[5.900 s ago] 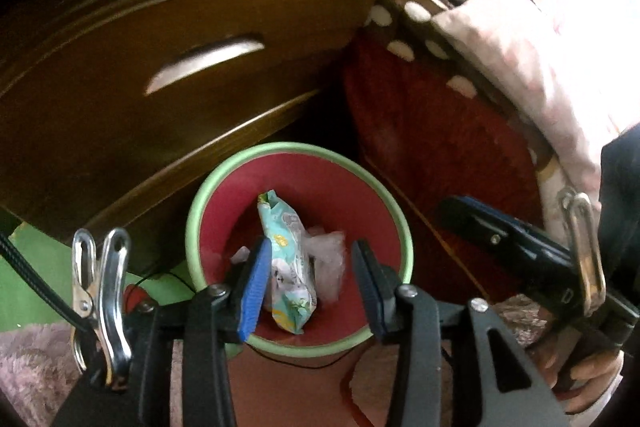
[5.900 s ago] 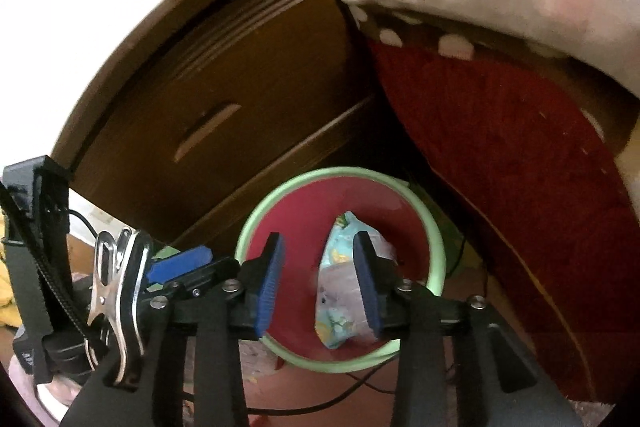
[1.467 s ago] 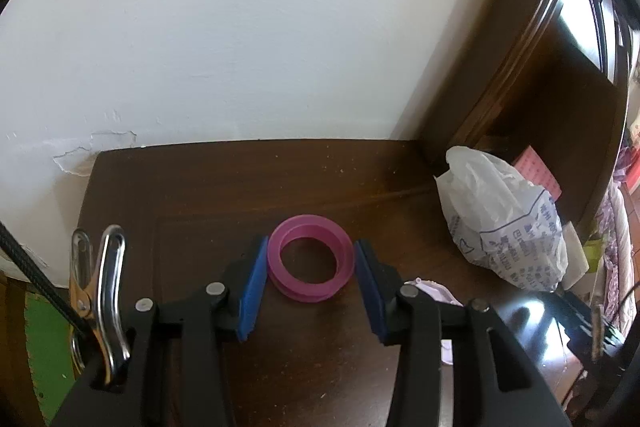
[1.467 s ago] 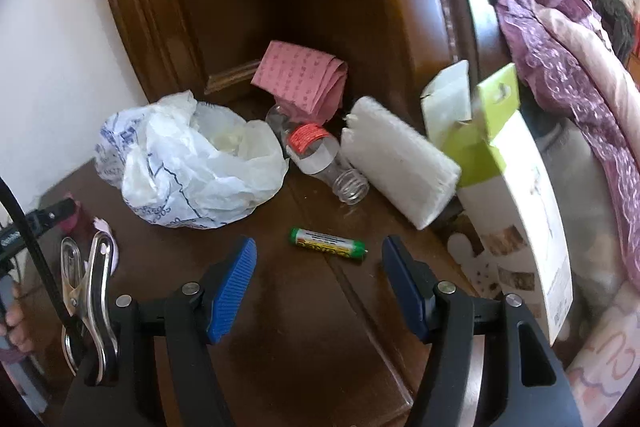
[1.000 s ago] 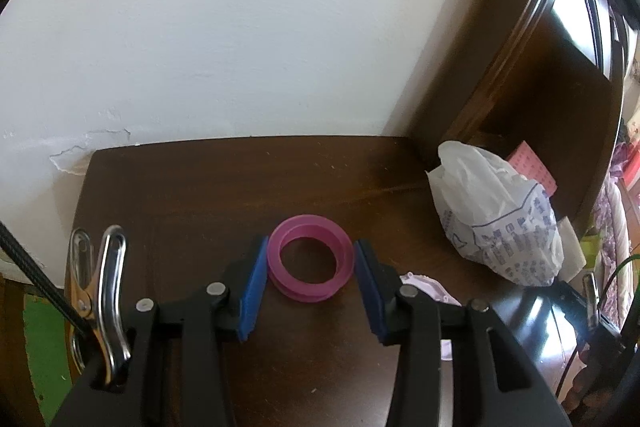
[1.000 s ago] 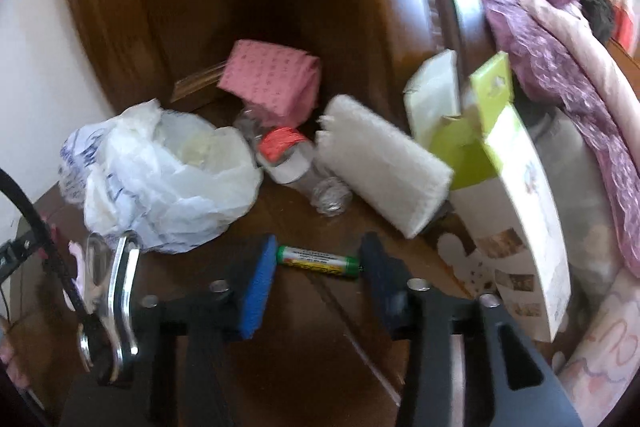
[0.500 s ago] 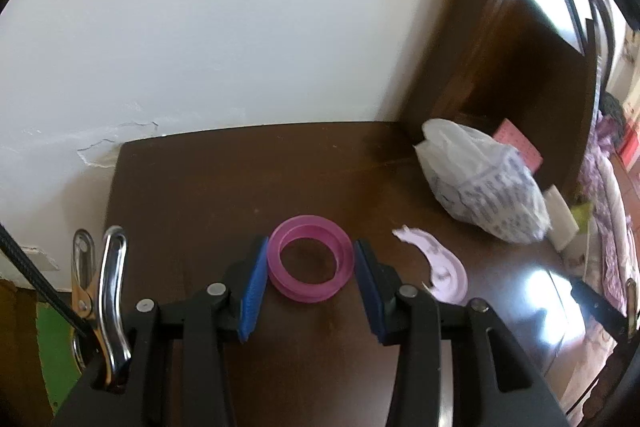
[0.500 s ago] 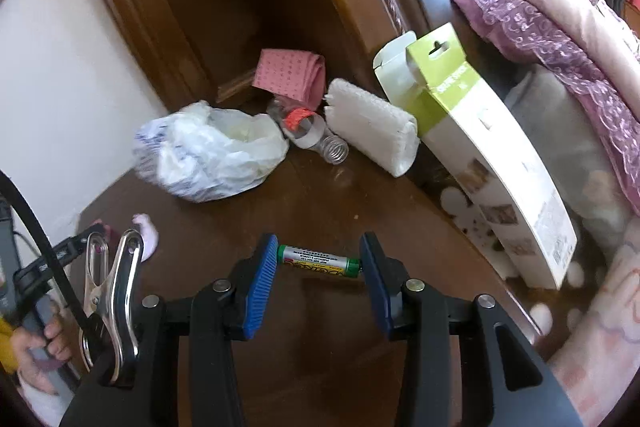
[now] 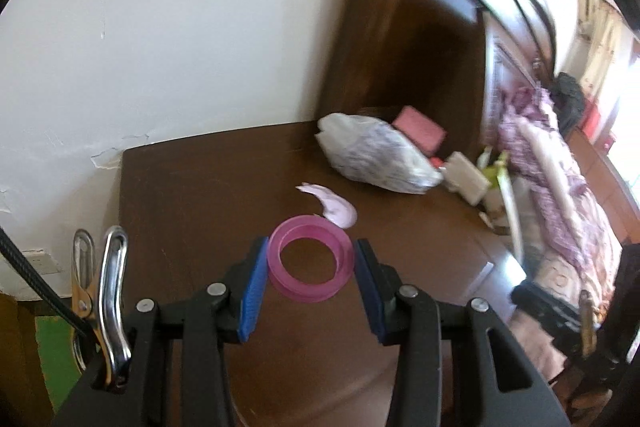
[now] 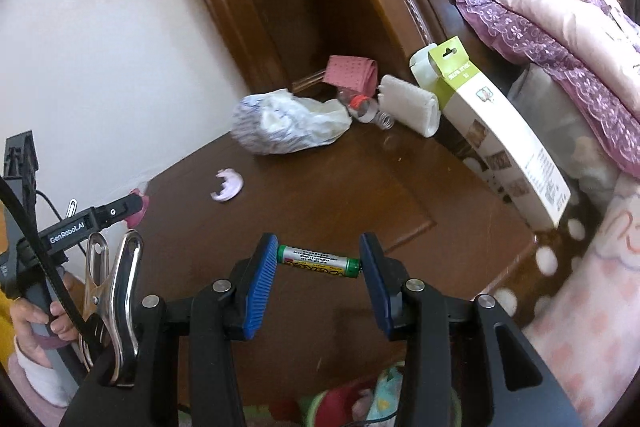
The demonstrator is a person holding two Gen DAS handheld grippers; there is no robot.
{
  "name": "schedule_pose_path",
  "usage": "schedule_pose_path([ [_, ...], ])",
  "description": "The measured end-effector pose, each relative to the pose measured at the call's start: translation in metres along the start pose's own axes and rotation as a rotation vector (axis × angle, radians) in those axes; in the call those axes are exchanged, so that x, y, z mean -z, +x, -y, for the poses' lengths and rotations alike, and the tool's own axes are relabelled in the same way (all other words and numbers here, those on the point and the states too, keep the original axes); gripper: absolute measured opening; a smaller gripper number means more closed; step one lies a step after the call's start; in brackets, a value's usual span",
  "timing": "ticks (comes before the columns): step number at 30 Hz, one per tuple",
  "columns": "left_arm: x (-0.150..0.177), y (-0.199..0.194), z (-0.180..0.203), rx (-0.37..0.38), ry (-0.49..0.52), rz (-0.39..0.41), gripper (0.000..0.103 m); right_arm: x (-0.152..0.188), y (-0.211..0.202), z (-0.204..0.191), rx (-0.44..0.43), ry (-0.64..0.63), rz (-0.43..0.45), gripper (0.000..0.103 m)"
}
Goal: Collect trash
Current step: 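Lift the pink tape roll and green battery and carry both down over the red bucket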
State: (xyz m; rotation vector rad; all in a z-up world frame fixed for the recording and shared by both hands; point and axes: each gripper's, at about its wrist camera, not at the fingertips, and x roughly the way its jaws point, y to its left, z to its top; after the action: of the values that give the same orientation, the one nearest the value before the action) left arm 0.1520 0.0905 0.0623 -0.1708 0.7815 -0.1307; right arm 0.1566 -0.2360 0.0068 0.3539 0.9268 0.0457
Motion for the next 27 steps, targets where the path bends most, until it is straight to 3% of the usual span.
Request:
schedule_pose_path([
  [17, 0.09, -0.07, 0.069, 0.114, 0.1, 0.008, 0.044, 0.07, -0.088, -0.008, -0.063, -0.03, 0.085, 0.043],
  [27, 0.145, -0.083, 0.099, 0.171, 0.13, -0.036, 0.044, 0.116, -0.108, 0.014, -0.068, 0.003, 0.074, 0.043],
])
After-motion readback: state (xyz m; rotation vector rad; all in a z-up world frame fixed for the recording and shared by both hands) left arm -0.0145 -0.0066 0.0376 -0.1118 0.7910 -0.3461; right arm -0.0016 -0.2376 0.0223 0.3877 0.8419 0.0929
